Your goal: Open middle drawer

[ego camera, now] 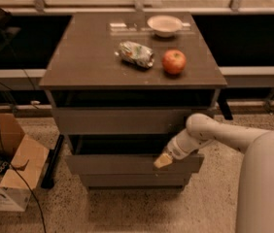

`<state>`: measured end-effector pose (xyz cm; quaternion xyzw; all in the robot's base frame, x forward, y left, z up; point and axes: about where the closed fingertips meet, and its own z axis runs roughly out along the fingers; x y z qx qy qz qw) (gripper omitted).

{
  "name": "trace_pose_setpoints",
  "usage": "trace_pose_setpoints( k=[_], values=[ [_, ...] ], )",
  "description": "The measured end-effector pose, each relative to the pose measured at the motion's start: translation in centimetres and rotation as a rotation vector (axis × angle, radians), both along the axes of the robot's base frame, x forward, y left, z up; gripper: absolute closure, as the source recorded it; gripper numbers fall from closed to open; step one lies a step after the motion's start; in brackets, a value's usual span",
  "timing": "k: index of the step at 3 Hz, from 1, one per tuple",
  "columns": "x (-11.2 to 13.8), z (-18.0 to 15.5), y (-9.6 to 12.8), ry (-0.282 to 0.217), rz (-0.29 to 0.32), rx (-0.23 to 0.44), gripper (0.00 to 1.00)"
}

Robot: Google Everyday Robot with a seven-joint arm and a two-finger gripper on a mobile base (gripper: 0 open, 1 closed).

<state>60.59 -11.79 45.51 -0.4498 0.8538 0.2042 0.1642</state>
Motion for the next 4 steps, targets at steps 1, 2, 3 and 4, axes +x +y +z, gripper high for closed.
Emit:
trace_pose_setpoints(
  k=[1,2,3,4],
  values=[
    [-7.9,1.9,2.4,0.118,0.11,0.041,0.2],
    [-9.2,0.7,2.3,0.146,0.115,0.034,0.01],
    [-9.0,0.8,2.3,0.142,0.114,0.035,0.0],
    [-9.7,2.5,2.4,0.131,0.123,0.02,0.0]
  ],
)
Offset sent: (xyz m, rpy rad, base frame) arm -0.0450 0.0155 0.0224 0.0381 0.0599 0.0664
